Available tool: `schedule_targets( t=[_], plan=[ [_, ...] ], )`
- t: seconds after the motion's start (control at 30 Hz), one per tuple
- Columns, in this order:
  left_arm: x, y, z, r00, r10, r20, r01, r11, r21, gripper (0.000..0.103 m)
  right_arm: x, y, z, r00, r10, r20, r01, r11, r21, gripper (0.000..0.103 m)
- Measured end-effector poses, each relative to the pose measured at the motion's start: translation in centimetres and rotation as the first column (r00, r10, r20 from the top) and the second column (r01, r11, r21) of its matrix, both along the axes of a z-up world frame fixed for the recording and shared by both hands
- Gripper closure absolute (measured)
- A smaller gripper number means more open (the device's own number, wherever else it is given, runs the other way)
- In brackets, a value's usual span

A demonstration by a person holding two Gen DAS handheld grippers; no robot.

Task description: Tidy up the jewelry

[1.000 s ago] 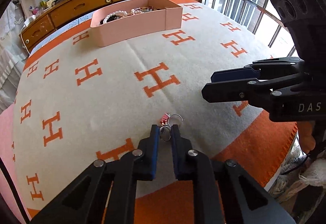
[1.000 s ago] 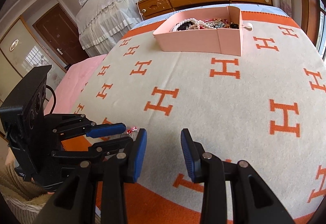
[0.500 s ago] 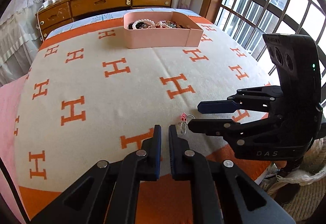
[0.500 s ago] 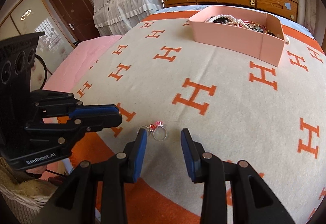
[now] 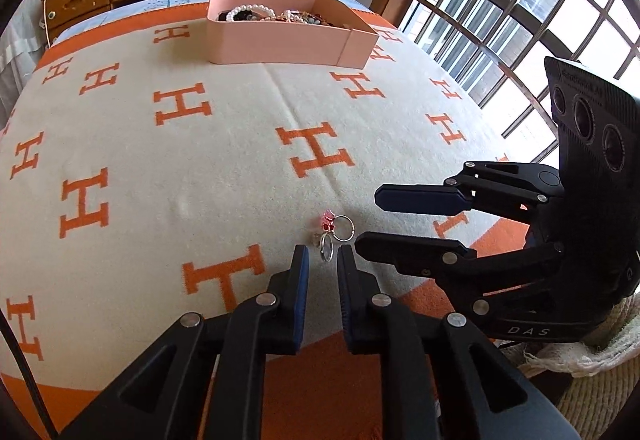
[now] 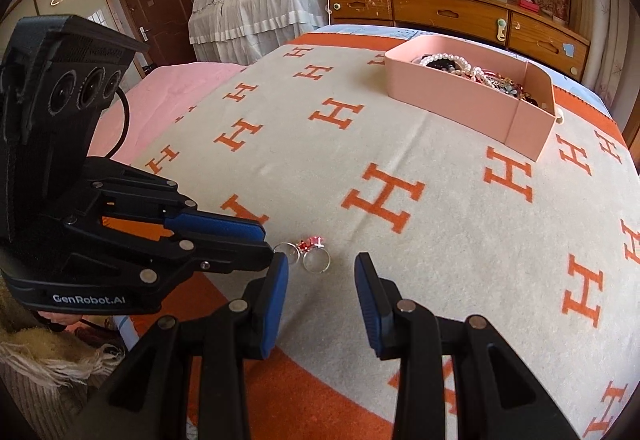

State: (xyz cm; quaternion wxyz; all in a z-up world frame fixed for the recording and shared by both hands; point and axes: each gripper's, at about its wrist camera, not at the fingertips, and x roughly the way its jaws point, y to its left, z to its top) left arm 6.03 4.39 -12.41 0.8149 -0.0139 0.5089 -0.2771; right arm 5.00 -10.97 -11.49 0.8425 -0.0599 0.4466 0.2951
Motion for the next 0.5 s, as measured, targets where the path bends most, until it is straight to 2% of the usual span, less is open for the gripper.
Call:
schedule_targets(
  t=[0.2,0.23,0.3,0.5],
  plan=[
    [0.4,-0.6,-0.4,1.000,-0.009,0.006,0.009,1.000,0.004,0.087,0.2,-0.3,-0.2,1.000,-0.013,-0.004,0.013,1.000,0.003,0.068],
    [0.5,-0.6,-0.3,1.000,-0.009,0.010,0.008,1.000,0.005,0.088,0.2,-0.3,-0.2,1.000,-0.012,-0.003,0.012,1.000,0.003,0.068],
    [0.6,-0.6,-0.3,1.000,-0.003,0.011,0.003,1.000,-0.002,0.097,0.3,-0.2,-0.2,1.000,-0.006,-0.005,0.006,1.000,0.006,0.068],
    [0.3,1.1,0.7,0.996,0.072,0.053,-0.072,0.997,-0.008,0.100,0.3,0.6,-0.6,1.000,0.022,0.000,-0.022,1.000,-0.015,0.068]
  ],
)
